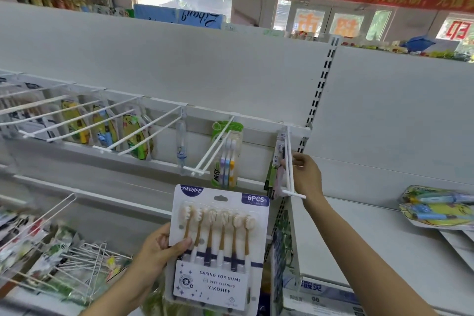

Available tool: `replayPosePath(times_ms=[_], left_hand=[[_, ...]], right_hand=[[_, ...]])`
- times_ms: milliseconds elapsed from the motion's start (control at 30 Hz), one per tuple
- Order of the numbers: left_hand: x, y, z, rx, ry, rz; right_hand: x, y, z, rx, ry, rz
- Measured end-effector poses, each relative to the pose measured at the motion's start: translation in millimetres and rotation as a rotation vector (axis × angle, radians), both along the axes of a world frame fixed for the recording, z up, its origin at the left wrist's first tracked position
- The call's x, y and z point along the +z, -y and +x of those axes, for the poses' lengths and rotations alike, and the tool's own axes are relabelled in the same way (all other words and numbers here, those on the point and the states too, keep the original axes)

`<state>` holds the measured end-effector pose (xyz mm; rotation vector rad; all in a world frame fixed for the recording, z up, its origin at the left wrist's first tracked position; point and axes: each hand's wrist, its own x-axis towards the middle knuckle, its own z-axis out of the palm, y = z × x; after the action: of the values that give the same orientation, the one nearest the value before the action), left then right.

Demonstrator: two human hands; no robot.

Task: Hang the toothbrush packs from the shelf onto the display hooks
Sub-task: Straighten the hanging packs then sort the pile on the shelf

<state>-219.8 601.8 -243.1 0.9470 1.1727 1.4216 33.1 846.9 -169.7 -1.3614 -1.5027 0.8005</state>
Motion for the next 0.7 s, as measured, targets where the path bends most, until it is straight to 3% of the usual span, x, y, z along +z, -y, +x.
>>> replayPosePath(times_ms=[133,400,700], left_hand=[[6,-11,-4,0.038,0.011,0.022],[10,-41,-13,0.078,-0.004,0.098],[2,-20,-27,0.036,-0.055,0.086]], right_hand=[[-8,34,11,0.027,0.079,0.089],[-28,132,-9,0.349,-0.082,-0.162],[-23,169,-40,0.459,-0.203,-0.179]])
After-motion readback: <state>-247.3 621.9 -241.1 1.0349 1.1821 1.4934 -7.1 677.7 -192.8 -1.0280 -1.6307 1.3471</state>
